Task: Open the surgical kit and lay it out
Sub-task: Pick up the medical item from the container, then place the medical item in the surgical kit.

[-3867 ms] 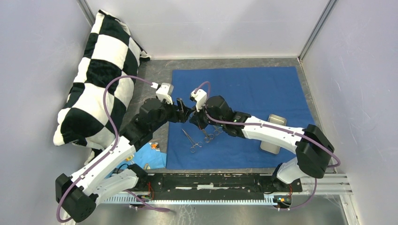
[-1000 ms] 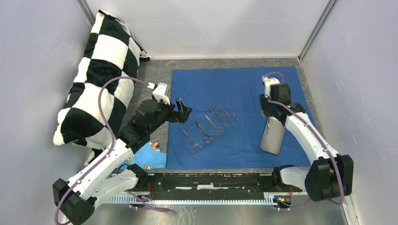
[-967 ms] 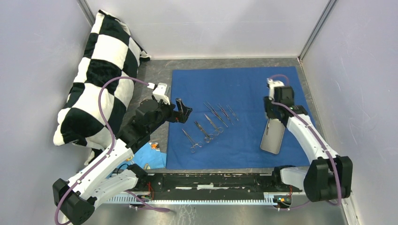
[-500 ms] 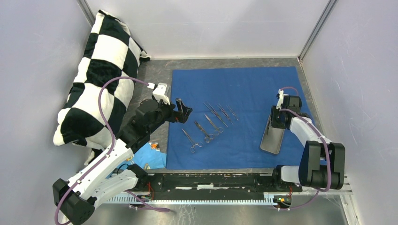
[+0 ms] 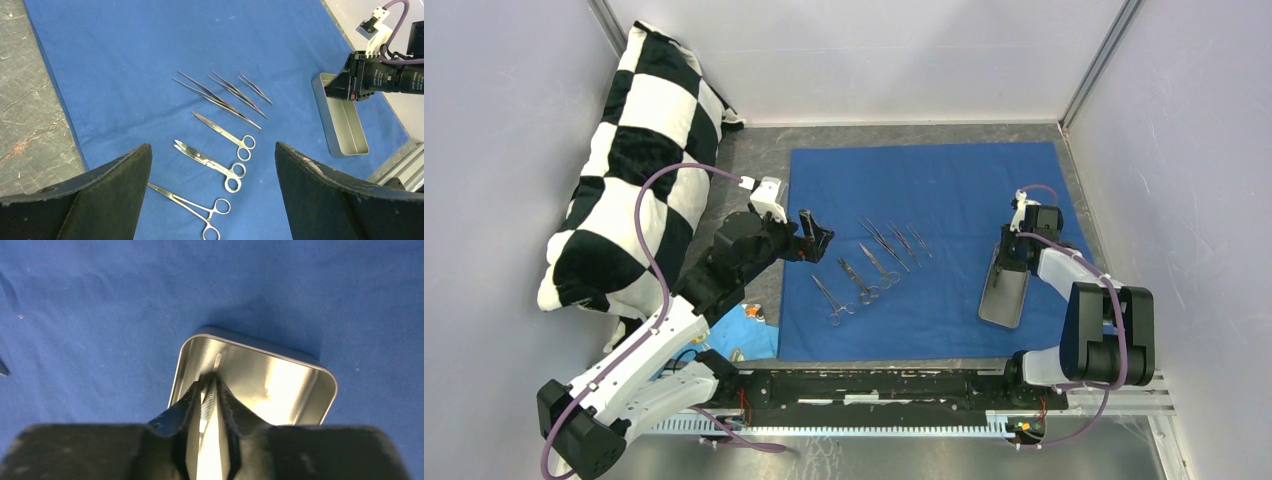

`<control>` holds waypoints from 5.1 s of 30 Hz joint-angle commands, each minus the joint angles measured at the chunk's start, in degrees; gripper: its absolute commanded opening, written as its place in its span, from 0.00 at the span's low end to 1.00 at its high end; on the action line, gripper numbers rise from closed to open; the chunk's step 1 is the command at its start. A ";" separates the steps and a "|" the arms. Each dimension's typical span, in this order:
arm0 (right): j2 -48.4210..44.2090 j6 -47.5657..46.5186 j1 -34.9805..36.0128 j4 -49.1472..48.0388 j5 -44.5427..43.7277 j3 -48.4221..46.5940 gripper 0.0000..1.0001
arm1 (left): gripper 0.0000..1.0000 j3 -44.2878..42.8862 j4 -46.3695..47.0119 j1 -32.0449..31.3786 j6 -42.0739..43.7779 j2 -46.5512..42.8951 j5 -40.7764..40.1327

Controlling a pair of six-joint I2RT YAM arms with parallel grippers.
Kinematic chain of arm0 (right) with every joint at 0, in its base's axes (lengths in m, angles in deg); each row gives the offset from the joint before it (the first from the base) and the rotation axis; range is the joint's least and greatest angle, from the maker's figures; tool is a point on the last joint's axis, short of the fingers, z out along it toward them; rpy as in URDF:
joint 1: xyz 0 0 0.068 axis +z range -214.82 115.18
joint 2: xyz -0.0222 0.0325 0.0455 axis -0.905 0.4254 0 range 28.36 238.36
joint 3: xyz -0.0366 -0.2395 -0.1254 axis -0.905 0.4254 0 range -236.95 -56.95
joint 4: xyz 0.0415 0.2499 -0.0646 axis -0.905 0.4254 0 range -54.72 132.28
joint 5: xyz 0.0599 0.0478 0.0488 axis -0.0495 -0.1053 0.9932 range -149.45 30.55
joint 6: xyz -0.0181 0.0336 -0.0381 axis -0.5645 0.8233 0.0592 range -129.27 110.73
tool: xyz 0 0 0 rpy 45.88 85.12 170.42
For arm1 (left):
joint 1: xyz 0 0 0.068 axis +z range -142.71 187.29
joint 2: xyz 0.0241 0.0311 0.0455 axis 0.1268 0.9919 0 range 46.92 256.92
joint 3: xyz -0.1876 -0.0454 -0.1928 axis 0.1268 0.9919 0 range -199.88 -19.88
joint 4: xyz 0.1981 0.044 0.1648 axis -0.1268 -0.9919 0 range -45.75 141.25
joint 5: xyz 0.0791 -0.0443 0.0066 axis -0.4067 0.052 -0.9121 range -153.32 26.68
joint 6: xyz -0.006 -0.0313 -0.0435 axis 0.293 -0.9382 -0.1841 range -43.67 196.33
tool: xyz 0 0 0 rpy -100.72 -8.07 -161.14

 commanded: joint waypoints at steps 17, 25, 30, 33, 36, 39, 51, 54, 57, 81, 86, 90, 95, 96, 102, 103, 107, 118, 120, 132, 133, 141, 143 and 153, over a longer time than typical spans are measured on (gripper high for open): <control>-20.88 -5.34 9.73 -5.80 19.11 0.06 0.00 | 0.93 -1.39 3.62 0.38 1.89 3.37 9.70; -15.18 2.78 36.52 -23.72 22.68 -1.52 0.00 | 0.81 -1.41 5.89 0.44 1.18 5.93 17.62; -8.54 0.98 47.79 -22.56 14.74 -8.31 0.00 | 0.72 -1.87 5.28 0.43 1.15 7.37 18.26; -6.22 -0.14 52.23 -22.19 10.29 -11.30 0.00 | 0.70 -2.46 4.29 0.44 0.99 8.79 18.28; -5.46 -0.40 54.78 -23.24 5.89 -12.00 0.00 | 0.68 -3.09 3.35 0.51 0.72 9.71 17.90; -5.62 -0.45 56.35 -24.38 3.29 -11.81 0.00 | 0.70 -3.10 2.71 0.63 0.24 9.71 16.30; -6.38 -1.27 59.89 -26.15 -1.97 -11.50 0.00 | 0.55 -2.38 4.98 2.76 -1.97 9.46 20.36; -5.98 -1.26 60.76 -27.05 -2.79 -11.67 0.00 | 0.53 -1.97 6.72 3.07 -2.72 9.71 23.44; -5.60 -1.56 61.64 -27.76 -4.23 -11.91 0.00 | 0.46 -1.76 7.78 3.16 -3.35 10.17 25.49; -6.62 -1.36 62.24 -19.81 -3.24 -14.05 0.46 | 0.02 -0.15 10.77 3.24 -1.84 7.85 29.28; -10.32 3.77 53.49 -18.14 15.47 -10.68 0.50 | 0.02 0.56 14.32 3.25 -1.62 7.02 34.52; -12.91 7.75 46.23 -20.55 32.53 -7.34 0.50 | 0.02 1.75 18.62 3.25 -2.69 6.18 41.07; -12.70 8.50 43.11 -21.18 44.79 -6.49 0.43 | 0.02 2.74 22.37 3.16 -3.46 5.17 44.68; -12.88 8.71 42.84 -21.64 45.15 -6.33 0.42 | 0.02 2.81 22.53 3.18 -3.53 5.22 44.92; -11.98 12.44 42.26 -28.02 48.08 -4.99 0.35 | 0.02 3.11 23.79 3.16 -4.07 5.05 46.20; -11.75 13.56 42.23 -29.57 48.77 -4.55 0.35 | 0.02 3.19 23.88 3.15 -4.08 5.08 46.33; -11.05 15.56 42.23 -33.26 49.48 -3.77 0.32 | 0.02 3.32 24.40 3.16 -4.32 5.09 46.84; -9.85 19.49 42.19 -40.44 51.80 -2.21 0.00 | 0.02 3.52 25.40 3.09 -4.95 5.18 47.77; -10.33 18.99 42.21 -40.46 51.70 -1.77 0.00 | 0.02 3.50 25.40 3.14 -5.04 5.24 47.72; -8.00 -2.62 38.69 -1.46 9.23 -9.74 0.00 | 0.88 -2.04 2.64 3.14 0.42 3.66 10.21; -6.96 -3.35 38.69 0.93 3.90 -11.10 0.00 | 0.89 -2.39 1.37 3.16 0.60 3.63 7.58; 7.83 -6.00 38.47 9.92 -16.05 -26.21 0.00 | 0.90 -2.53 0.79 3.16 0.93 3.62 6.26; 12.09 -8.16 38.28 10.85 -16.69 -29.93 0.00 | 0.90 -2.45 0.79 3.16 1.01 3.60 6.28; 23.04 -10.24 36.44 10.78 -15.35 -37.63 0.00 | 0.91 -2.26 1.12 3.16 1.18 3.85 6.49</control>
